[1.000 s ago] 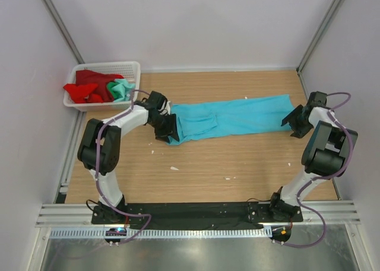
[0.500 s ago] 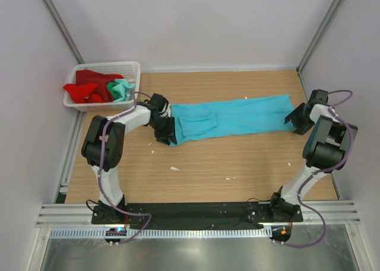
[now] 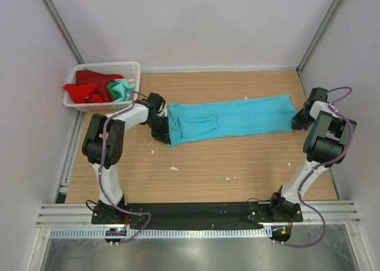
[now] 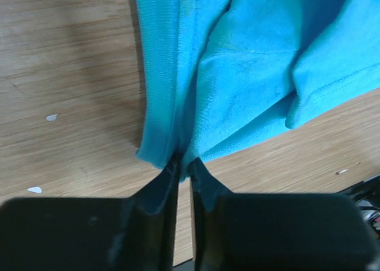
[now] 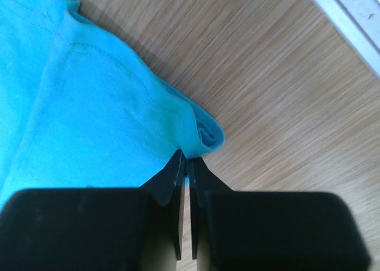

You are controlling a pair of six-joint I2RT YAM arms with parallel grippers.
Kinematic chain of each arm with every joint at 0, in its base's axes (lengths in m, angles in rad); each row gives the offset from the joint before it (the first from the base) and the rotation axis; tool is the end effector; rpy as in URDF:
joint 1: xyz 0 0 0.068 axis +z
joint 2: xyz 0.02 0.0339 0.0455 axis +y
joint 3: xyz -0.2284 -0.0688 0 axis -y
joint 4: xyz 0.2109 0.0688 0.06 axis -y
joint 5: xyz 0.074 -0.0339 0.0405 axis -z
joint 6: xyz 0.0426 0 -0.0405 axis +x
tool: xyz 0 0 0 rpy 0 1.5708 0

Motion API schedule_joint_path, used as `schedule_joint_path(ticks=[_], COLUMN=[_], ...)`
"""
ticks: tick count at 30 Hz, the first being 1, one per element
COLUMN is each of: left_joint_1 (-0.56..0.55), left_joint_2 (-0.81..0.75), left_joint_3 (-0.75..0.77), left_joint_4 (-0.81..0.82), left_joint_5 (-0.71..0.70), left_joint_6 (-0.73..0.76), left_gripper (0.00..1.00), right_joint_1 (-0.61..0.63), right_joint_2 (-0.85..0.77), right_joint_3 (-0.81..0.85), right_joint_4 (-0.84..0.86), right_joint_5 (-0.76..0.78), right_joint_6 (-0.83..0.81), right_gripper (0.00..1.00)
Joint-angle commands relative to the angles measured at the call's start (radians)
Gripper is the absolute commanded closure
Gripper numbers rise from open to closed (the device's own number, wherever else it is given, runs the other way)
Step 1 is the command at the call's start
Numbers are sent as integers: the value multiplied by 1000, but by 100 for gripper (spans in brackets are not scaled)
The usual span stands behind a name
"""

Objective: Fold and stack the t-shirts
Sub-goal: Fold the tshirt

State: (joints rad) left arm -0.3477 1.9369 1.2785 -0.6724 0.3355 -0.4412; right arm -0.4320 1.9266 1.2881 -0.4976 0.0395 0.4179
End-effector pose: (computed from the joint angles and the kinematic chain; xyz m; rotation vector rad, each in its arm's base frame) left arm 0.3078 -0.1265 0.1342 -0.0787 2.9892 -0.6059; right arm 0.3206 -0.1496 0.1444 1.1266 2.4610 -0.0577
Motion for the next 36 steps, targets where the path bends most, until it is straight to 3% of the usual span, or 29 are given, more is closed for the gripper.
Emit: schedule_joint_path(ticks=[1, 6, 12, 13, 17, 19, 22, 28, 29, 36], left_joint_1=[9, 10, 10, 10, 10, 10, 10, 7, 4, -45], left_joint_2=[31, 42, 19, 7, -36, -65, -104, -184, -182, -92], left_joint_3=[28, 16, 21, 24, 41, 53, 61, 104, 116, 162], left_joint_4=[-41, -59, -73, -78, -107, -131, -148, -113, -98, -38], left_joint_5=[-33, -38, -33, -32, -46, -61, -76, -50, -46, -64], left_joint_6=[30, 42, 44, 44, 42, 44, 39, -7, -14, -59], left_gripper=[91, 99, 90, 82, 71, 63, 57, 58, 58, 58], right_joint_1=[-5, -5, -4, -4, -2, -2, -1, 61, 100, 297], right_joint_2=[22, 22, 2, -5, -29, -44, -63, -60, -58, -28], right_joint_3=[40, 51, 36, 37, 53, 65, 94, 181, 204, 293], right_joint_4=[-1, -13, -22, -27, -80, -102, -124, -168, -179, -197], right_joint_5=[74, 122, 112, 115, 134, 155, 172, 168, 171, 140], right_joint_6=[-36, -62, -59, -59, -41, -39, -37, -28, -31, -93], right_gripper=[96, 99, 98, 93, 70, 64, 55, 43, 38, 32])
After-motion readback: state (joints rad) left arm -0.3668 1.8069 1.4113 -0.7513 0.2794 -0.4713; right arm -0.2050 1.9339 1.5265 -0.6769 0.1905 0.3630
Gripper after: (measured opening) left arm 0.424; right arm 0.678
